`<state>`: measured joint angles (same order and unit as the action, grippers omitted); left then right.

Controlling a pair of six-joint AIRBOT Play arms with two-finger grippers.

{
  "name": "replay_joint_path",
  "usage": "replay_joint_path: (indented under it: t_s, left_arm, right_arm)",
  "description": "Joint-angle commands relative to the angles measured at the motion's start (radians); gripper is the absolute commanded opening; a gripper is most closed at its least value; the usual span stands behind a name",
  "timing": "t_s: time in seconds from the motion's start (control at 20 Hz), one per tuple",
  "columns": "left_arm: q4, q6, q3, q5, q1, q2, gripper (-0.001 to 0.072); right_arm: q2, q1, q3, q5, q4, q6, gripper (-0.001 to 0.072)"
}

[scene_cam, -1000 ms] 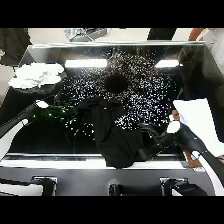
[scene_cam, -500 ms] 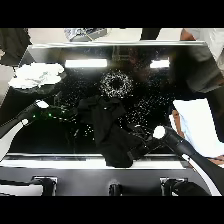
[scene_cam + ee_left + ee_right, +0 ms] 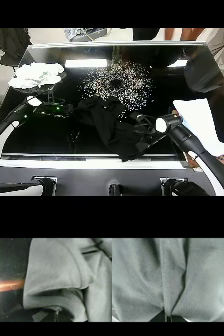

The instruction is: Fold the shirts.

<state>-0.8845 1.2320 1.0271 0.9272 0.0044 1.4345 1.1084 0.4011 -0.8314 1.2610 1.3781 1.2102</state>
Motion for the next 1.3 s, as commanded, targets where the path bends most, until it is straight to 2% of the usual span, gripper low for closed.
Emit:
replay_joint_path:
  t_s: [0.0,0.2,0.4,0.55,0.75,0.85,1.0,1.1,1.25]
  left_arm:
    - [-0.011,-0.006,0.002,0.002,0.002,-0.077,0.0027]
    - [-0.010,0.010,0.082,-0.042,0.005,-0.299,0.0027]
    - [-0.016,0.064,0.287,-0.201,0.076,-0.566,0.0027]
    - [-0.048,0.147,0.433,-0.213,0.193,-0.704,0.0027]
    - [-0.052,0.149,0.553,-0.277,0.311,-0.828,0.0028]
    - [-0.085,0.150,0.558,-0.284,0.359,-0.864,0.0028]
    - [-0.122,0.198,0.542,-0.130,0.406,-0.859,0.0028]
    - [-0.122,0.198,0.452,-0.016,0.405,-0.861,0.0028]
    - [-0.121,0.196,0.219,0.034,0.404,-0.886,0.0028]
  right_arm:
    - [-0.007,0.001,-0.112,0.011,0.133,0.017,0.0036]
    - [-0.009,0.001,-0.361,0.010,0.290,0.018,0.0036]
    - [-0.043,0.001,-0.696,0.047,0.499,0.017,0.0036]
    - [-0.090,0.001,-0.876,0.083,0.520,0.013,0.0036]
    - [-0.193,0.001,-0.986,0.106,0.517,0.014,0.0037]
    - [-0.235,0.001,-0.986,0.215,0.493,0.018,0.0037]
    - [-0.219,0.001,-0.966,0.566,0.392,0.023,0.0036]
    - [-0.225,0.001,-0.841,0.563,0.221,0.047,0.0036]
    - [-0.224,0.001,-0.530,0.414,-0.034,0.045,0.0037]
